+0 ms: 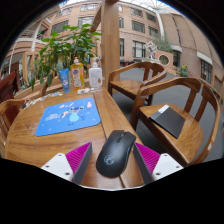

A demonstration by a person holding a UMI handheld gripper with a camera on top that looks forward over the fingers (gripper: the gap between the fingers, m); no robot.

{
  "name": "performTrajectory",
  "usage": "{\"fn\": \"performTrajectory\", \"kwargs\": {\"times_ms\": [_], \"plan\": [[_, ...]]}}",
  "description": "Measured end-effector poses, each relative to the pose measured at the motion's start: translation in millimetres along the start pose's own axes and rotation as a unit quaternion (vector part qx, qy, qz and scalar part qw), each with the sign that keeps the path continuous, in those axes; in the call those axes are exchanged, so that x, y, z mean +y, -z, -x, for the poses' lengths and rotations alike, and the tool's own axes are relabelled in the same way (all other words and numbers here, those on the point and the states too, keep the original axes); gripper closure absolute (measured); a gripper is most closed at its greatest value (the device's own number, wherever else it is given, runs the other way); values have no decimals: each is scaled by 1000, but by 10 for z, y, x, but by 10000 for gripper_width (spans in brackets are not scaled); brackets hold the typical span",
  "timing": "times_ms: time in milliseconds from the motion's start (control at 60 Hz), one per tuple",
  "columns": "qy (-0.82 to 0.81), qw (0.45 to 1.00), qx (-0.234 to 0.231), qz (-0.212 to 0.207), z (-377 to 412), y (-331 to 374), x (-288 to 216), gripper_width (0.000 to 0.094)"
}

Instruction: Arrange mouse

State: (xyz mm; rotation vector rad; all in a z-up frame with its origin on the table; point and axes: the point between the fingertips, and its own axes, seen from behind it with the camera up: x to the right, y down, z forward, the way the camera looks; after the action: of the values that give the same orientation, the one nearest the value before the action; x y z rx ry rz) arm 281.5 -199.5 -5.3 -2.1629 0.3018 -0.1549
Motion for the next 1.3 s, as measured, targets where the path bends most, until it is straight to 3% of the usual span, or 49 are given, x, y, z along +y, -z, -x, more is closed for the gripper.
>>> {"fn": "performTrajectory", "kwargs": {"times_ms": [200, 283, 383, 650, 833, 1000, 1133, 1217, 1300], "plan": [[27, 1000, -14, -4, 205, -161, -96, 135], [30, 999, -29, -1, 304, -206, -119, 226], [51, 998, -21, 4, 300, -262, -135, 426], [62, 998, -17, 3, 305, -266, -150, 565], [46, 999, -13, -19, 193, -136, -435, 565], [35, 994, -6, -100, 93, 78, -1463, 566], [37, 987, -33, -155, 425, 73, -2209, 565], [43, 985, -57, -157, 783, -95, -2303, 567], [55, 987, -85, -129, 1170, -361, -2192, 566]]}}
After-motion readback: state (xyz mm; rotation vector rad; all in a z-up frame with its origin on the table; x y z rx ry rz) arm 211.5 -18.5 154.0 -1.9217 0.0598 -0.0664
